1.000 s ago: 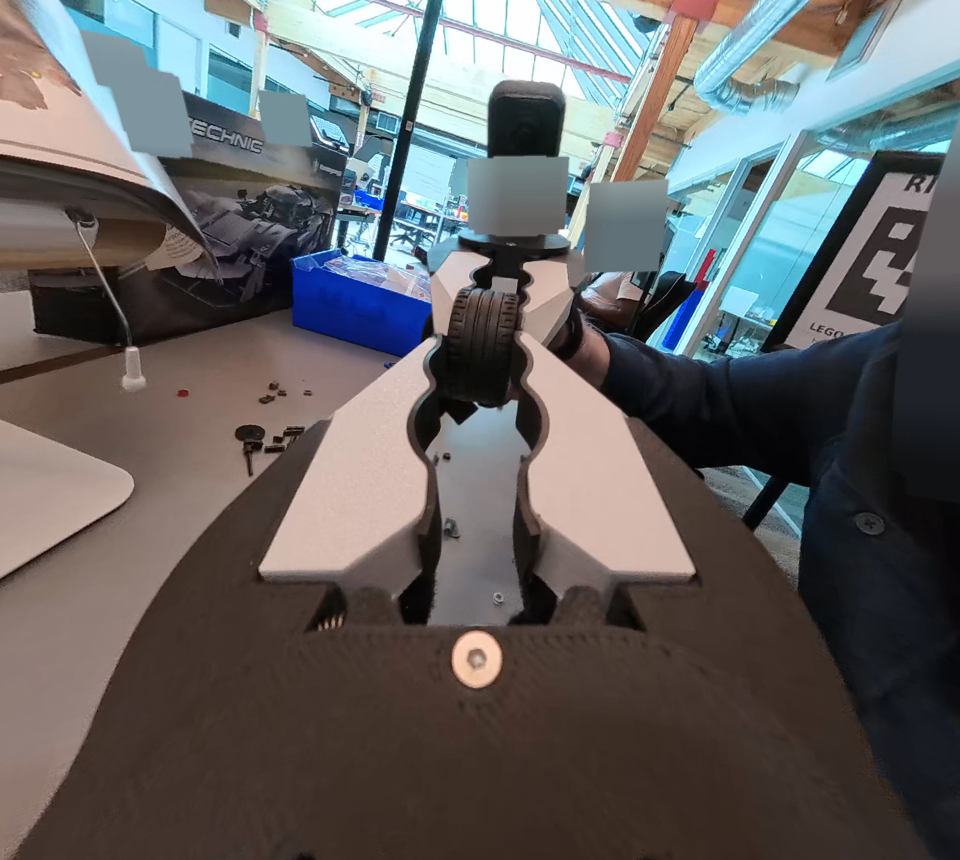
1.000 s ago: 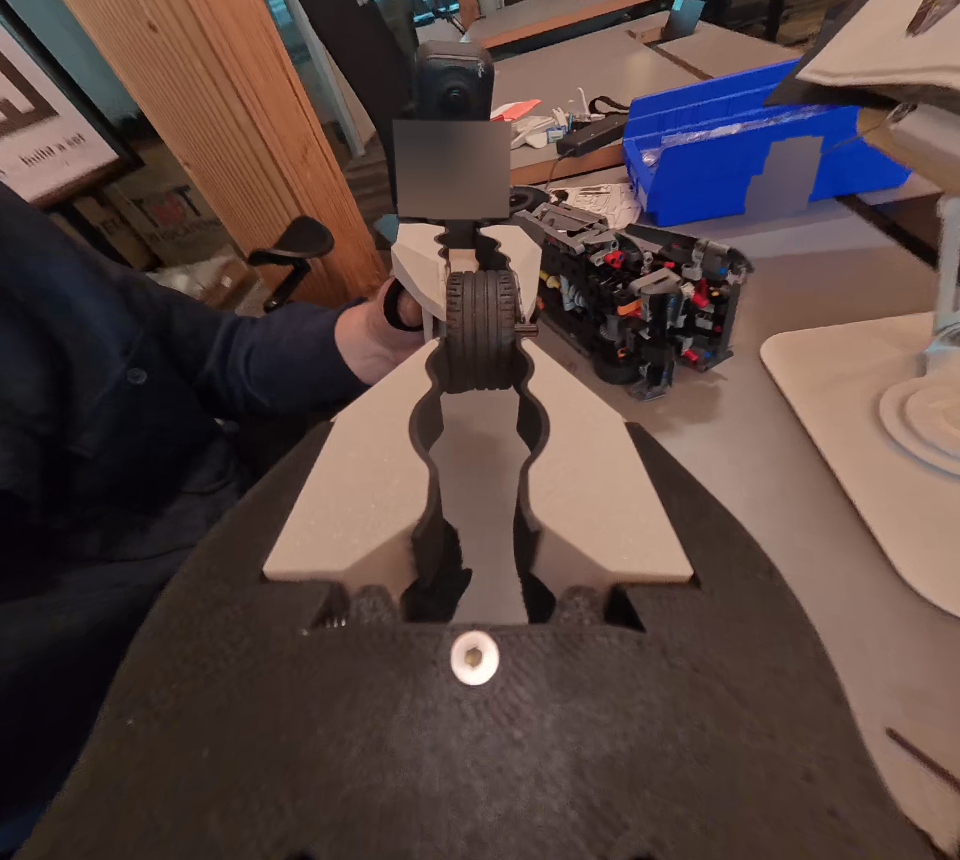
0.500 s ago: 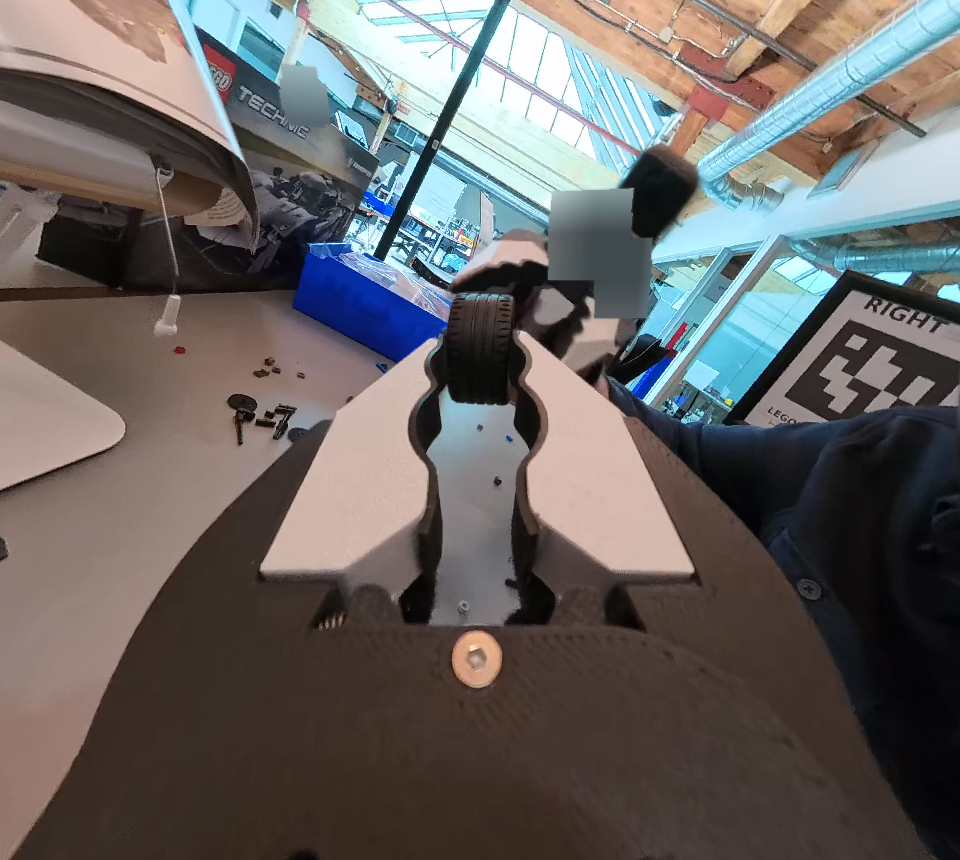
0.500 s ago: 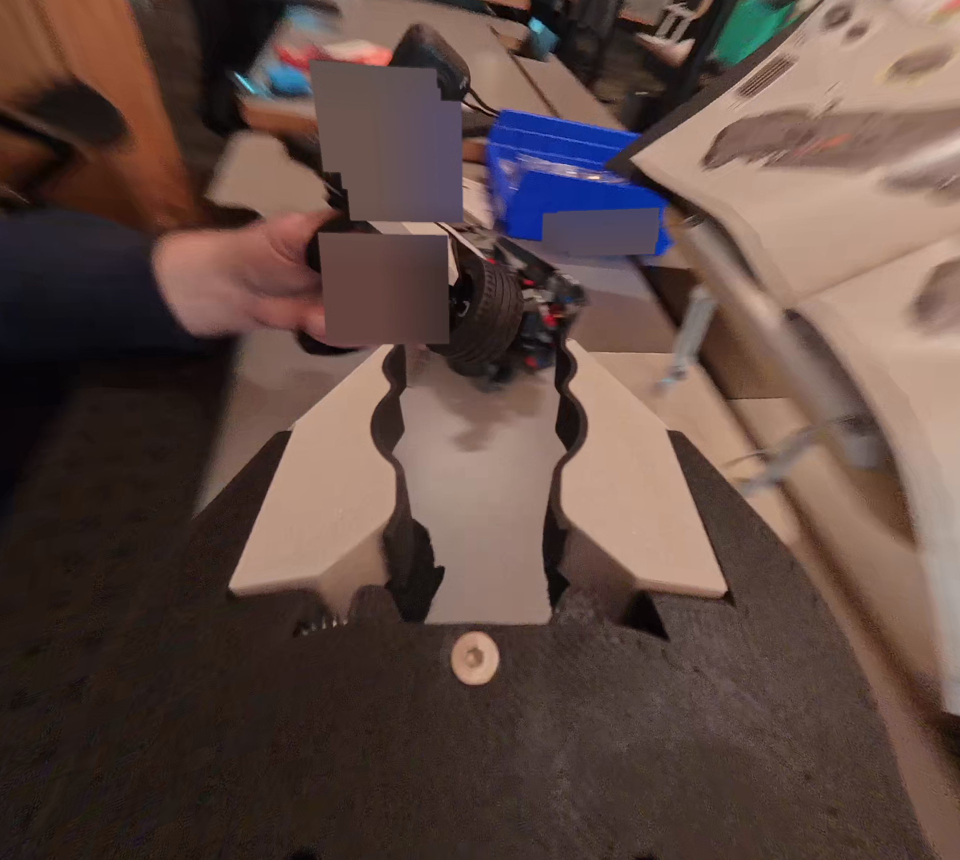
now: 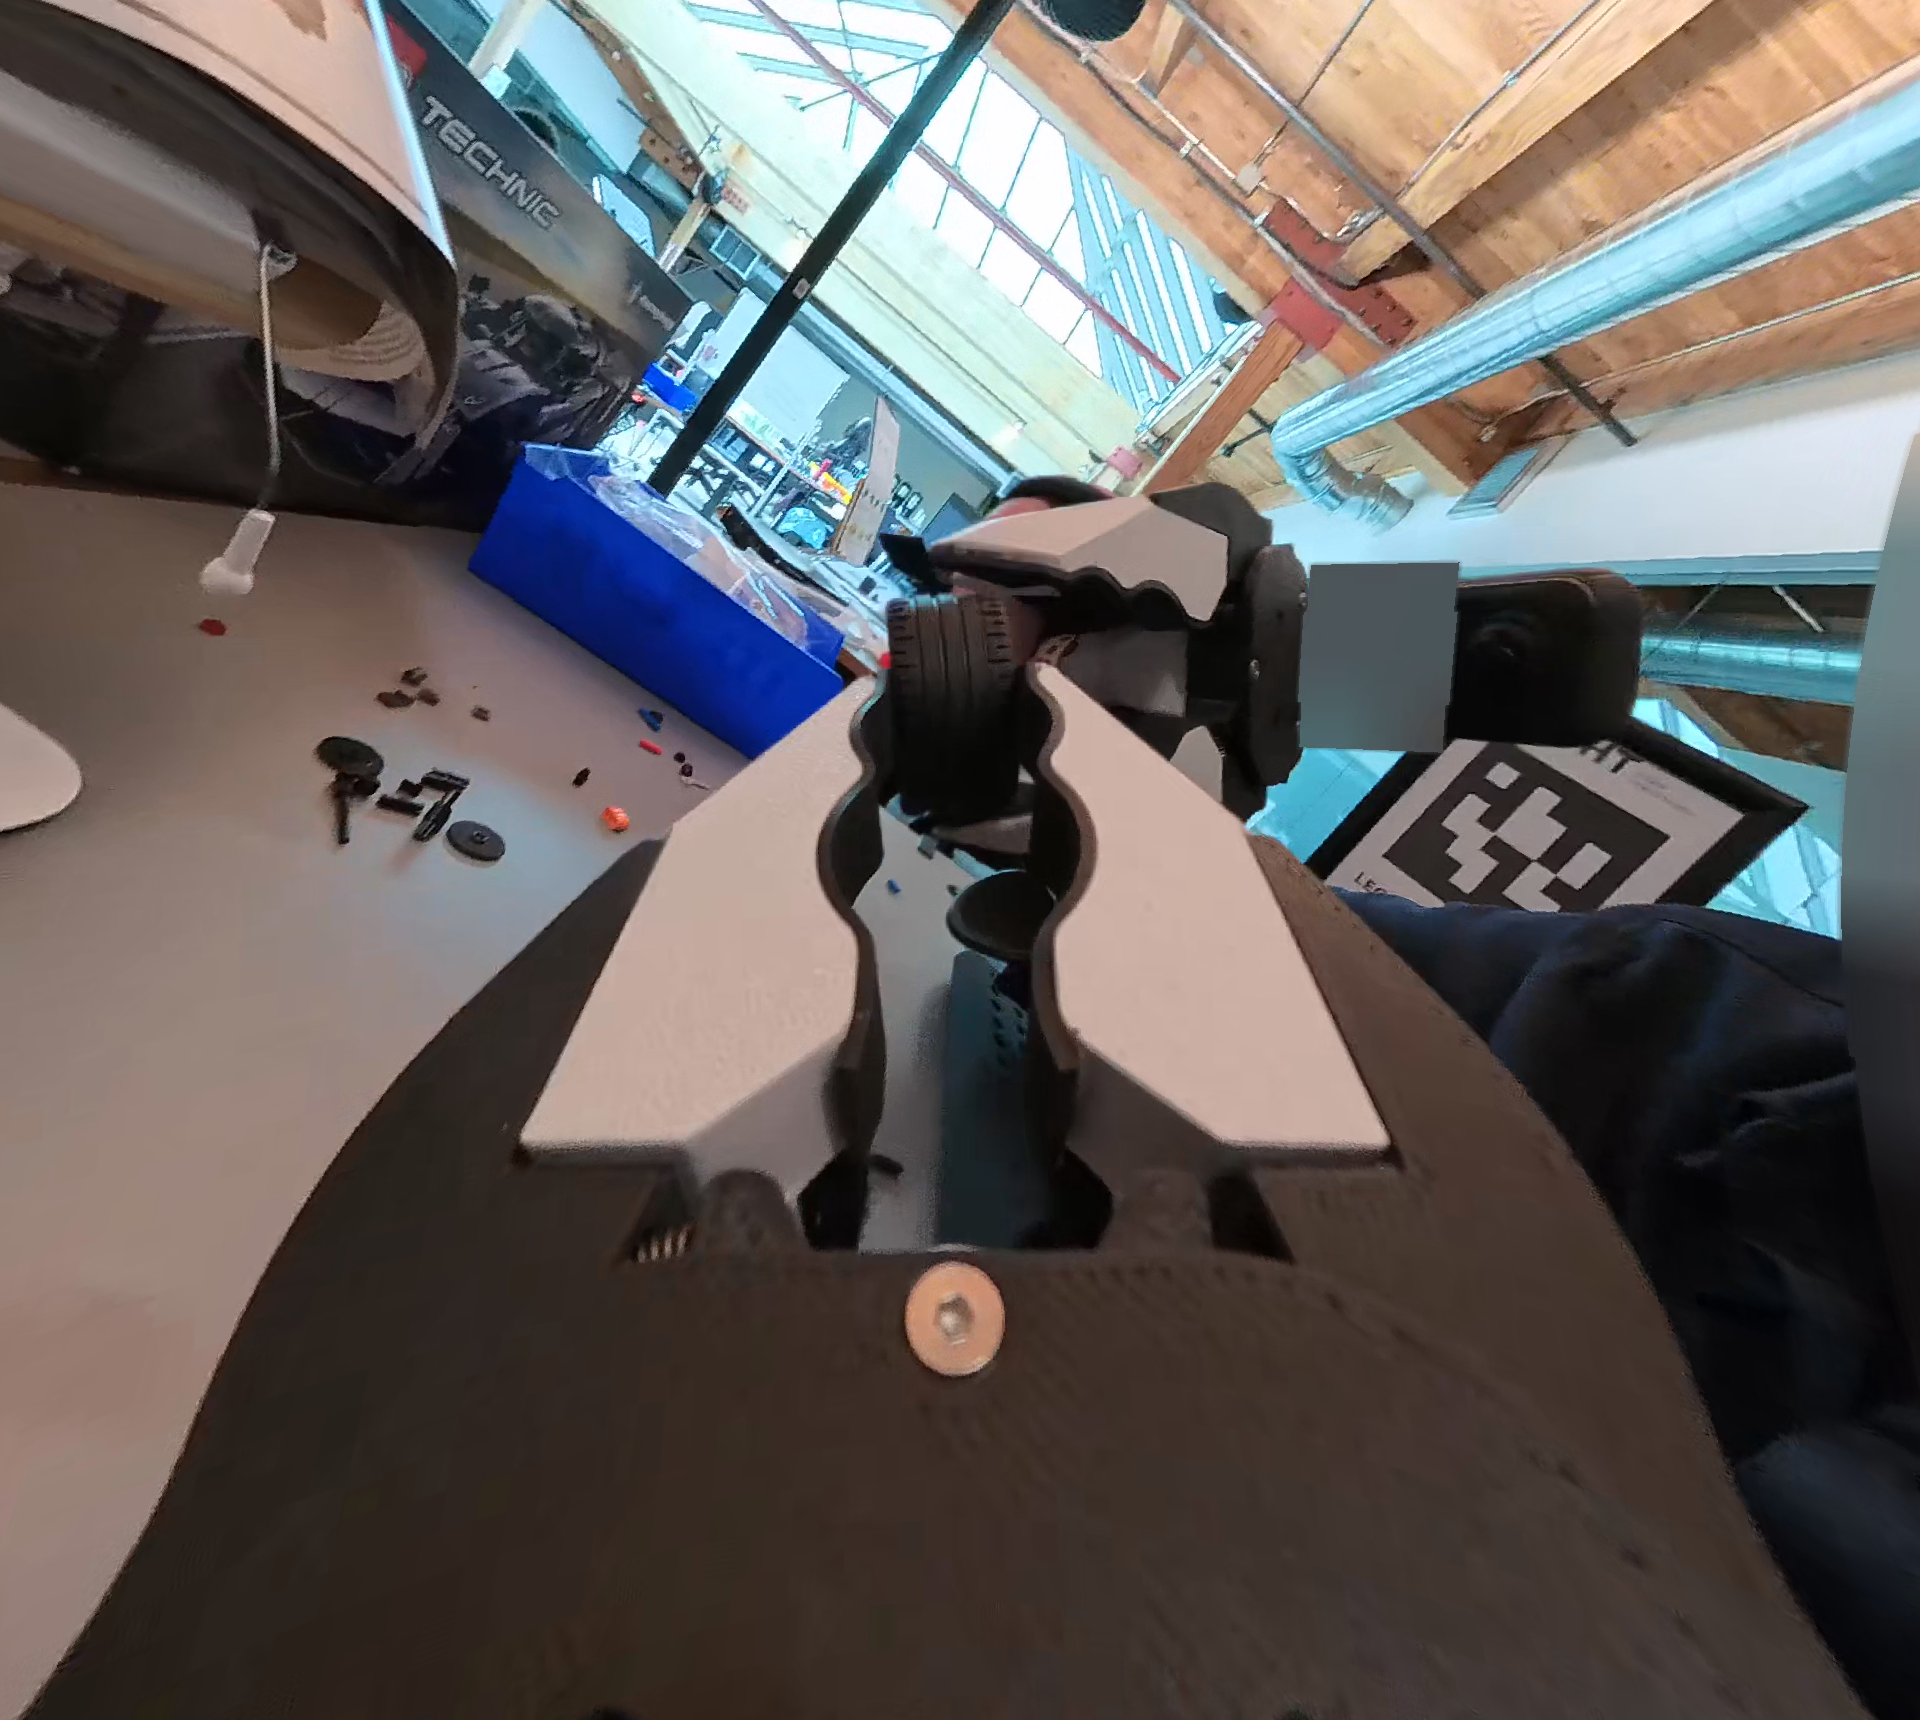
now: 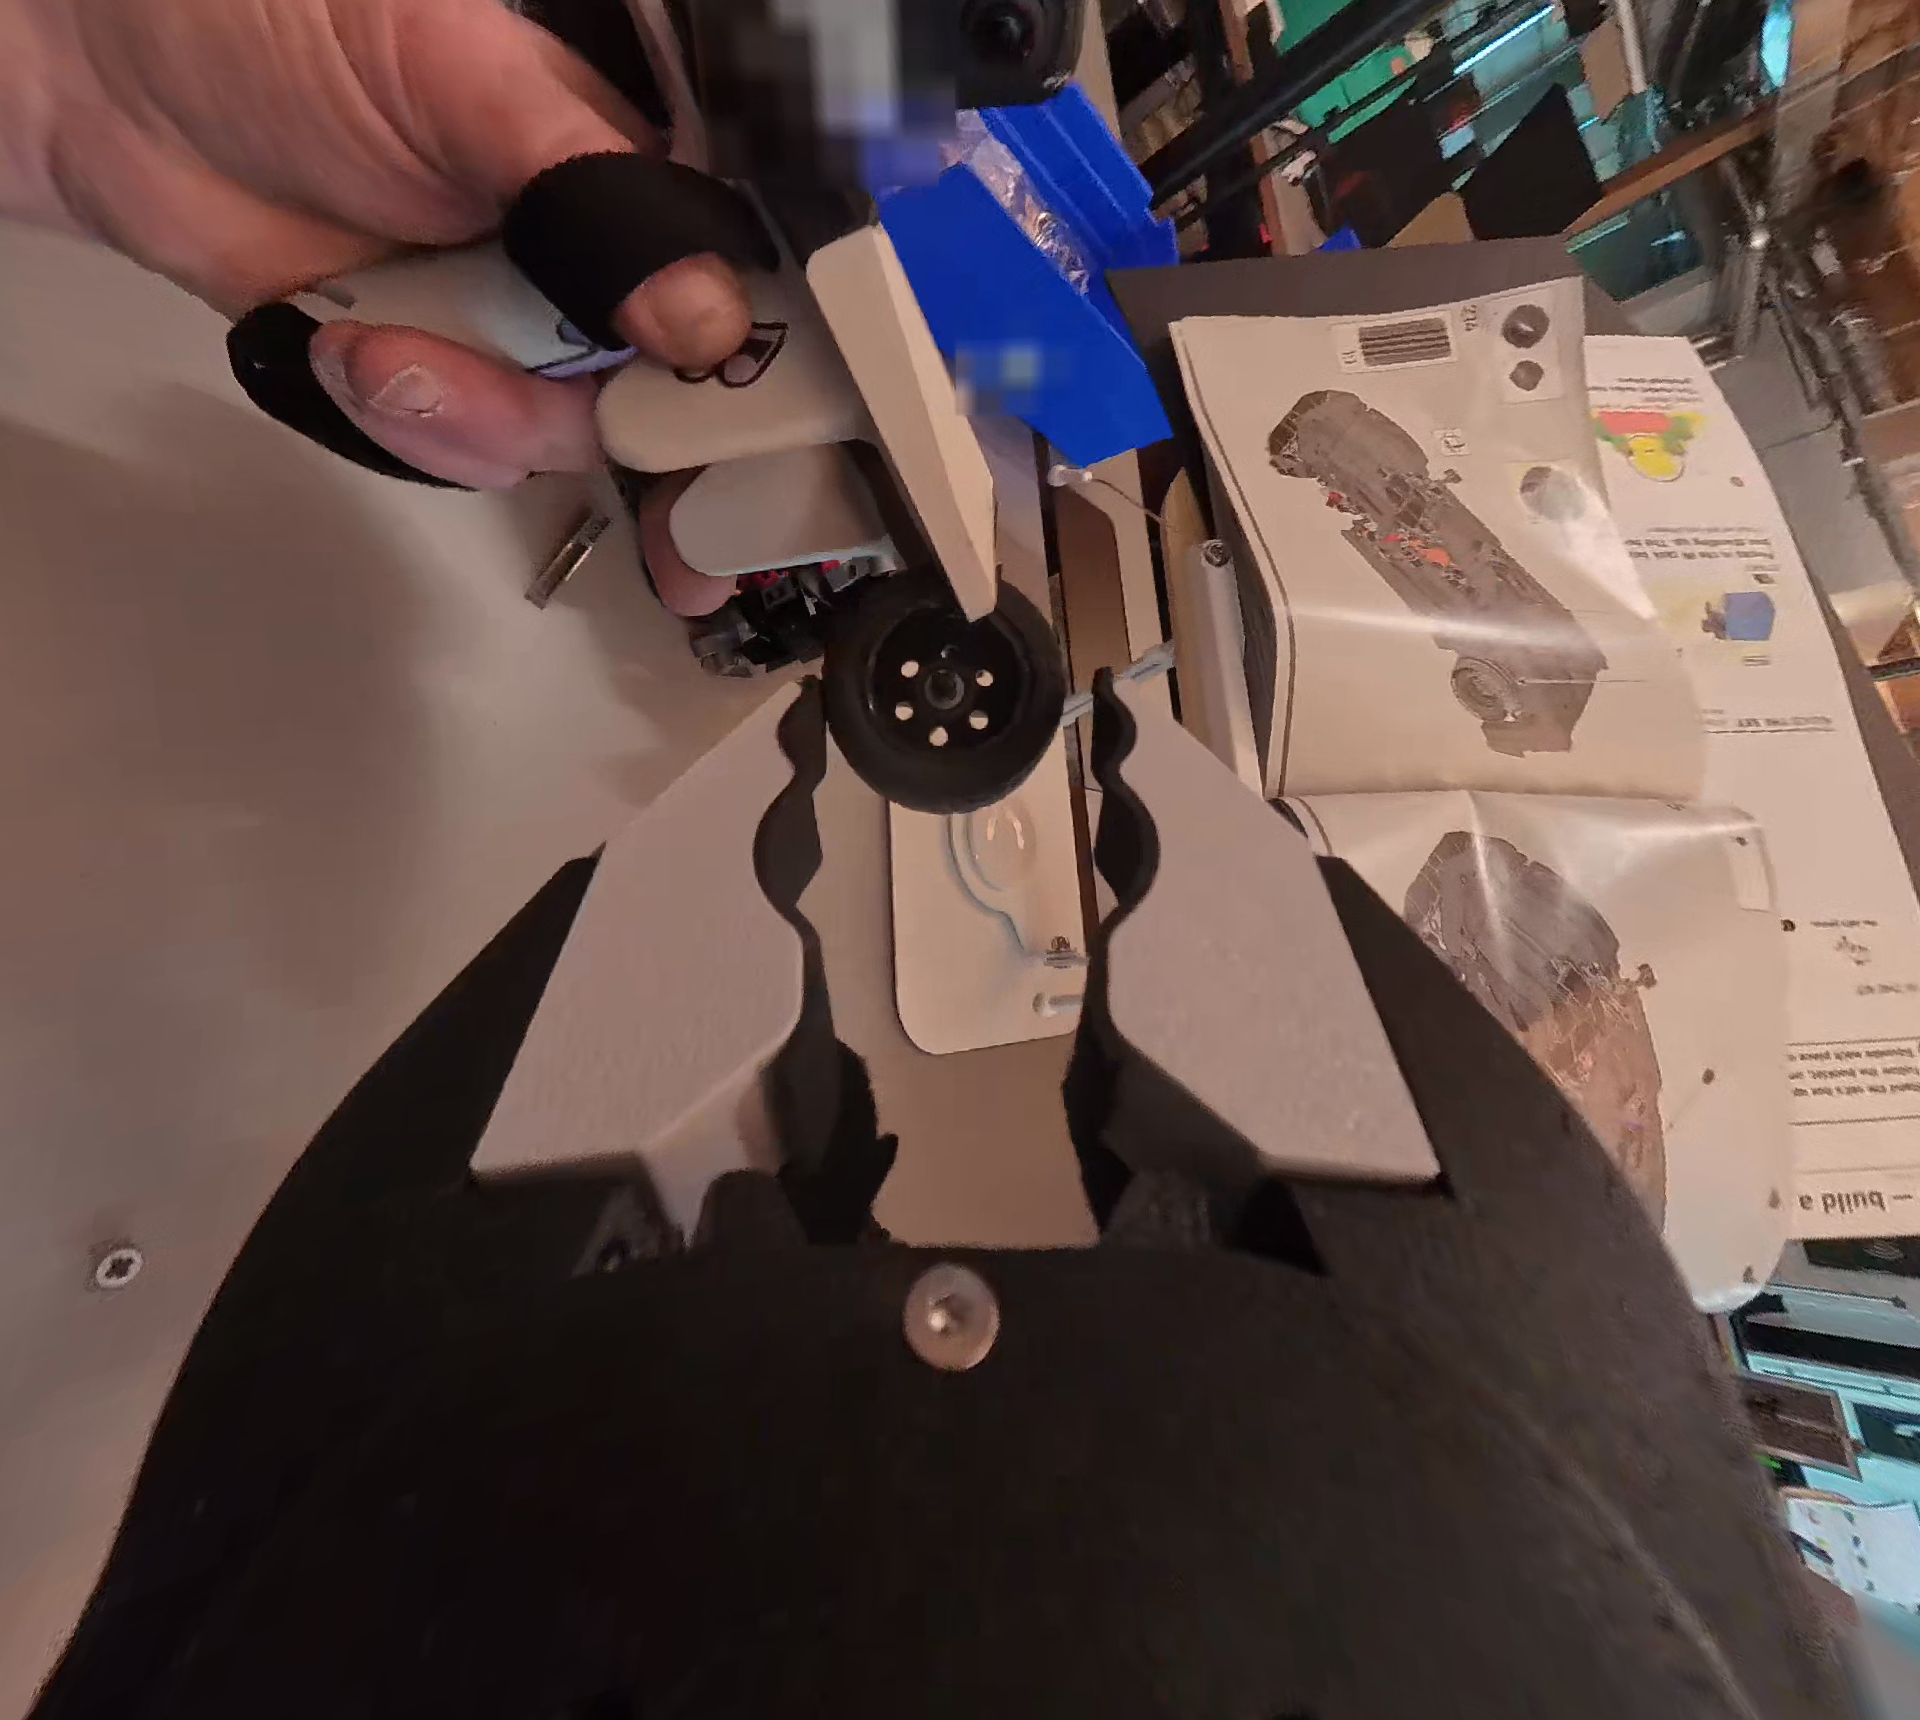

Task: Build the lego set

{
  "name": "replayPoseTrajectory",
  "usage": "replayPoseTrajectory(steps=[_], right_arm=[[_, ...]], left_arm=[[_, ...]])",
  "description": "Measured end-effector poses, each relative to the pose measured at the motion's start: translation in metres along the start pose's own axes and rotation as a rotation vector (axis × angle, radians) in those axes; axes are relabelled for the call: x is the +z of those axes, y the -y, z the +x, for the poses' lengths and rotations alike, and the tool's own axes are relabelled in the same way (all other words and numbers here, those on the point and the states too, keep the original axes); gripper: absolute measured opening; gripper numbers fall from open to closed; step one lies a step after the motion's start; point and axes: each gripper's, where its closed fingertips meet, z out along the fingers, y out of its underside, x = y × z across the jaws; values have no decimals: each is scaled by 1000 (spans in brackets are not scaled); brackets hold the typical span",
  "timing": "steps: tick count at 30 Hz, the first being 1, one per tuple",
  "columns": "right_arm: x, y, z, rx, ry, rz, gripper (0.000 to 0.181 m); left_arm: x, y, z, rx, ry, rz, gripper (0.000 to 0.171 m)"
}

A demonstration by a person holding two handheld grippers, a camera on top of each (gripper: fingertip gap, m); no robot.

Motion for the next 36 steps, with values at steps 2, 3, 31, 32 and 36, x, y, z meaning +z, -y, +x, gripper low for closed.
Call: replayPoseTrajectory(steps=[2,3,31,32,36], right_arm=[[3,4,-1,-28,19,-16,43],[4,8,1,-27,27,-12,42],[113,41,2,898,751,42,42],[116,39,0,913,768,35,42],[131,31,-11,958,826,-8,42]], left_arm=[[-2,3,2,-1,-1,14,20],[-4,6,4,-2,-11,27,20],[-140,107,26,491,448,628,17],[-139,107,22,476,457,621,18],[-136,103,6,434,504,577,18]])
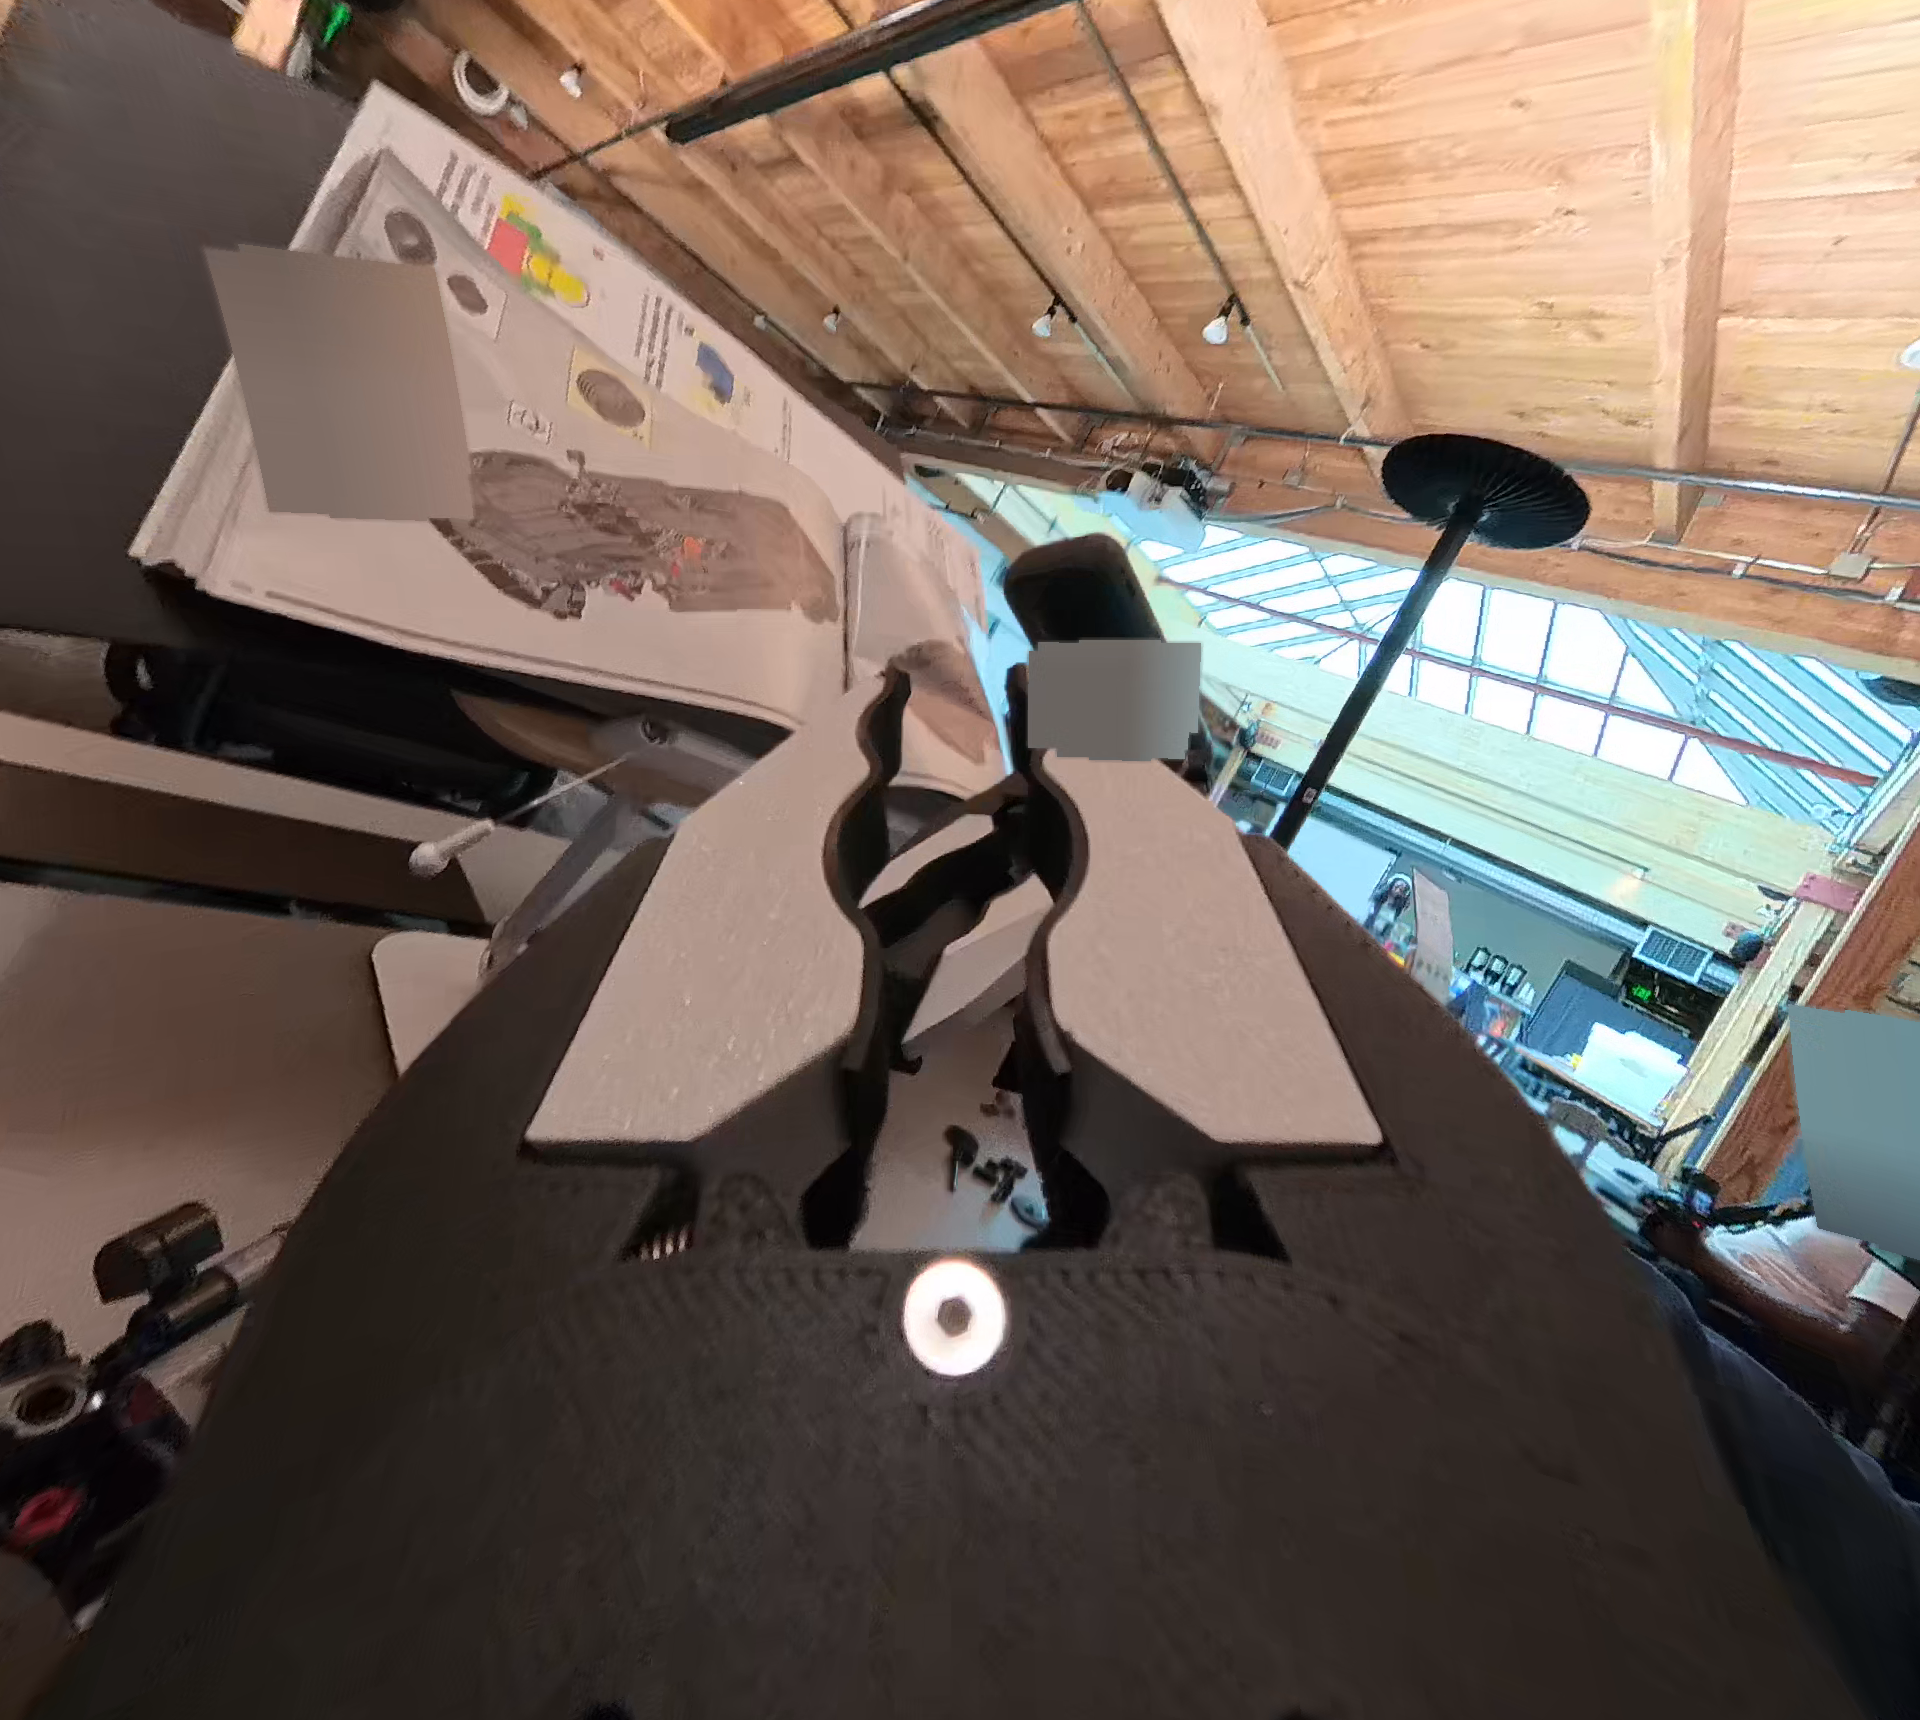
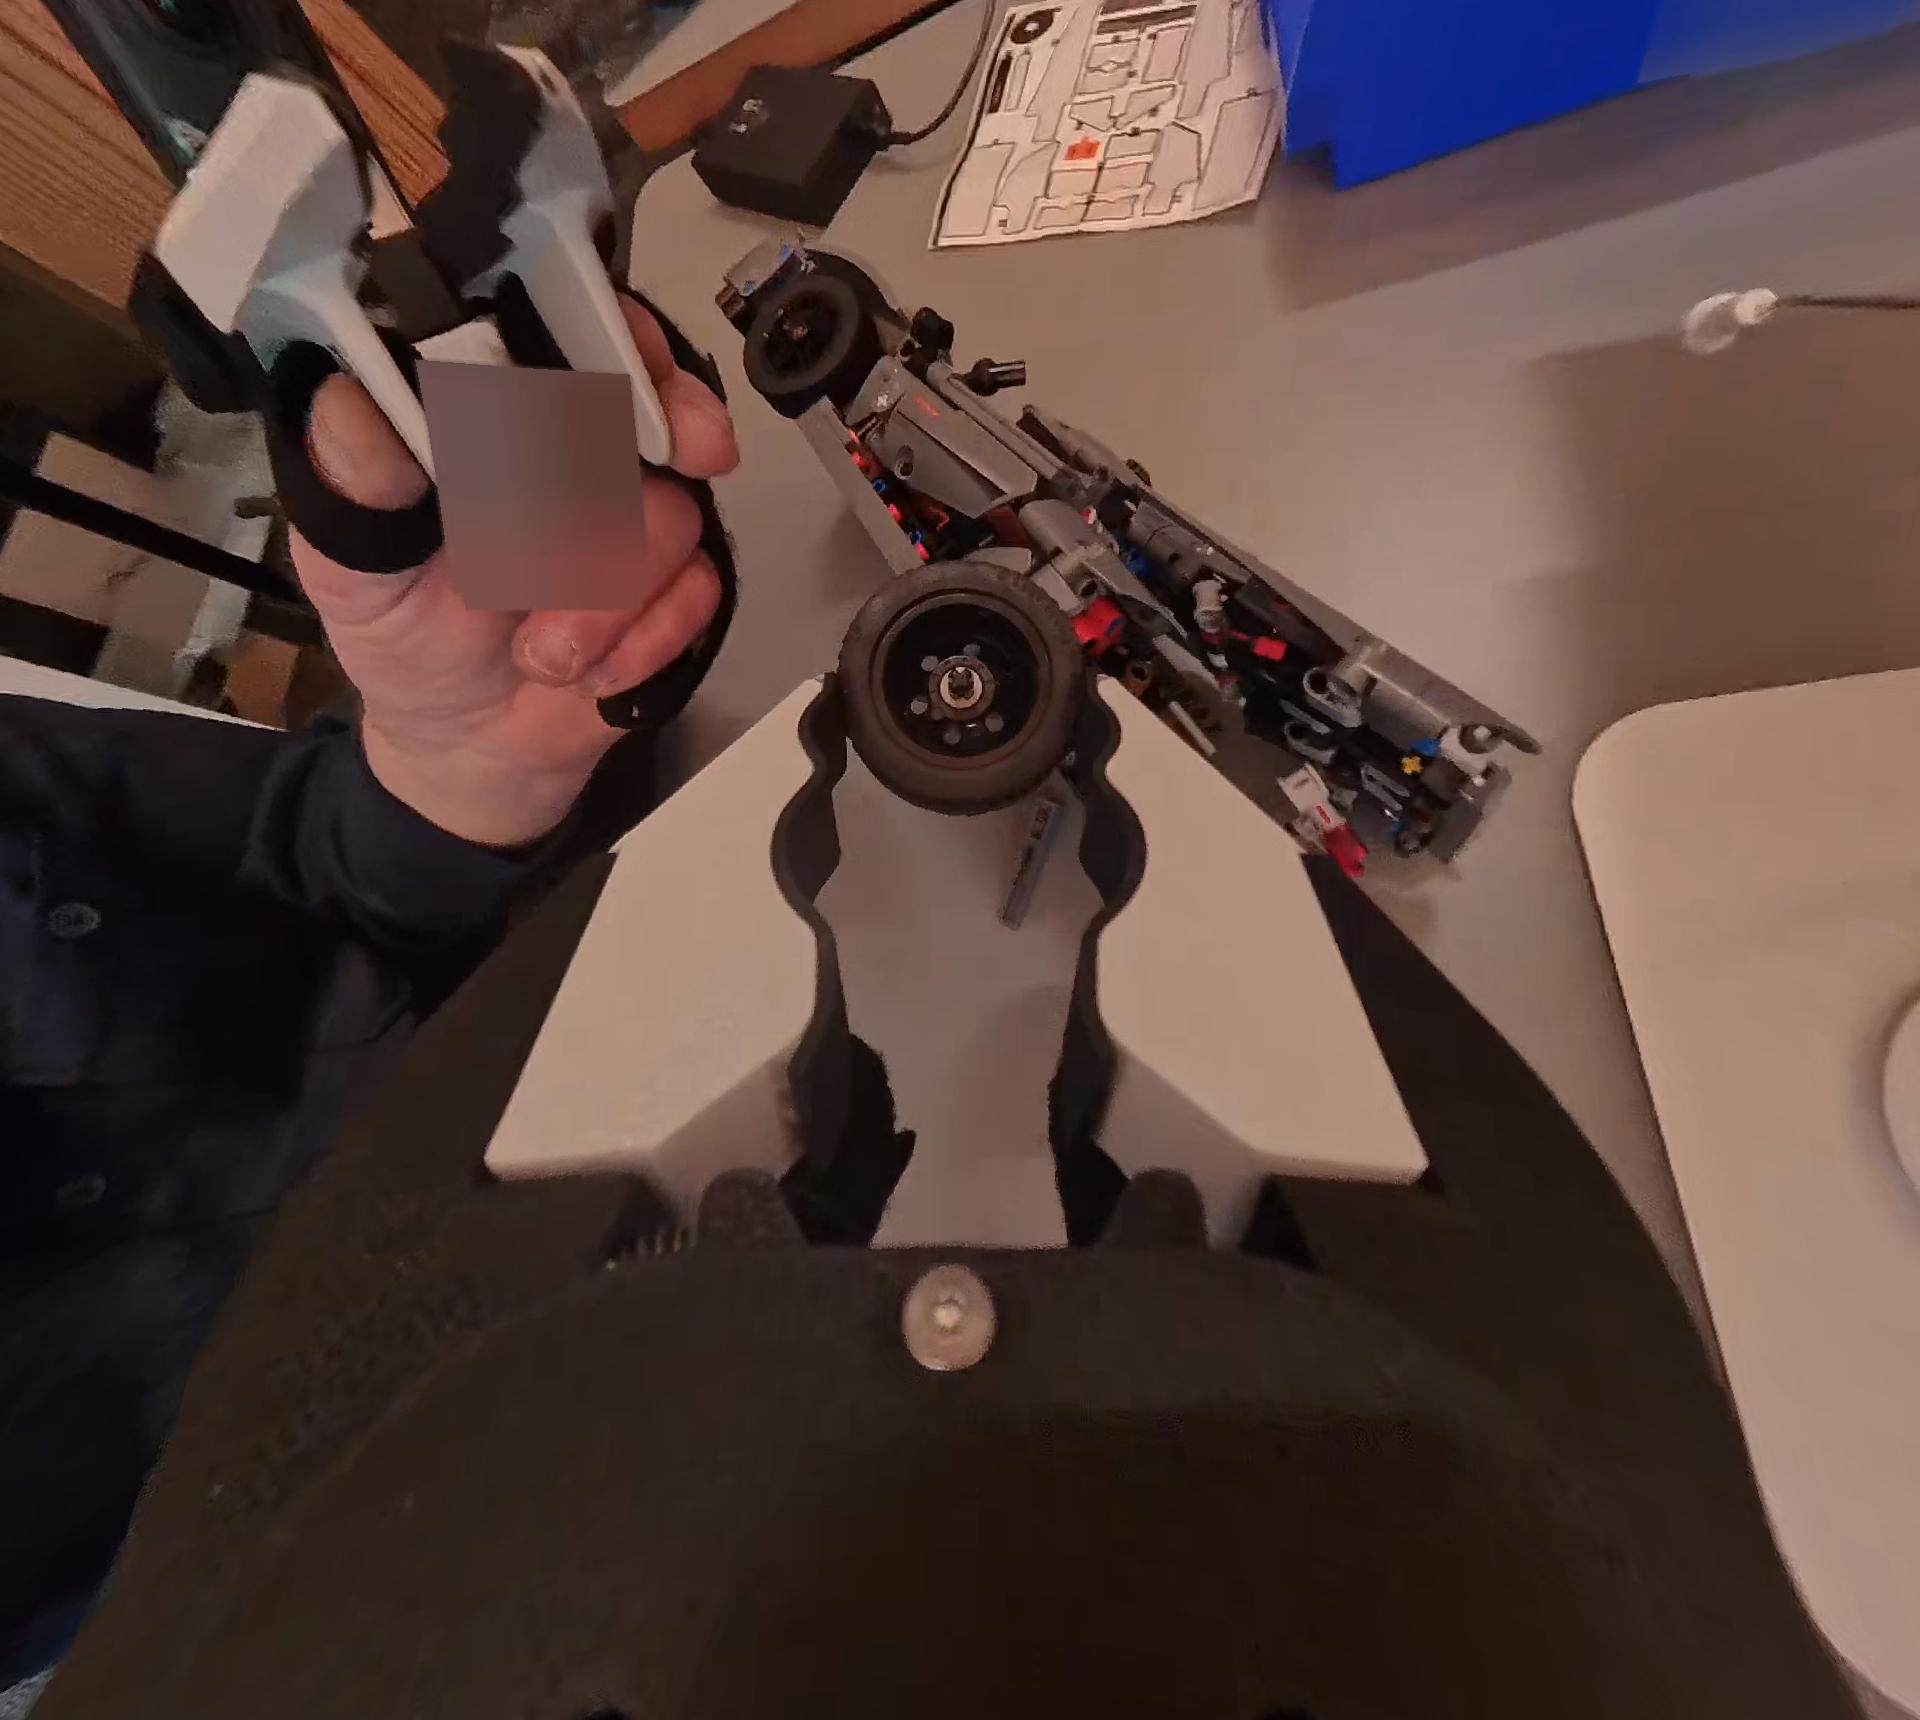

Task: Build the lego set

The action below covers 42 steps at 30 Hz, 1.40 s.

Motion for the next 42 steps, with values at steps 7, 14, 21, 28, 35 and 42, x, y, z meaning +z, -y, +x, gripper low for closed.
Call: replayPoseTrajectory(steps=[7,14,21,28,35,42], right_arm=[[15,-7,21,-32,-85,-67,43],[20,-15,26,-58,-91,-110,42],[21,-17,29,-77,-109,-114,42],[22,-18,28,-122,-153,-146,43],[22,-21,28,-181,-200,-172,42],[25,-24,29,-221,-221,-194,42]], left_arm=[[11,-37,-20,-61,59,-185,17],[16,-55,-26,-37,89,-272,16],[18,-68,-30,-36,94,-337,14],[17,-73,-33,149,142,-420,11],[15,-104,-42,490,203,-646,0],[12,-114,-49,695,228,-739,0]])
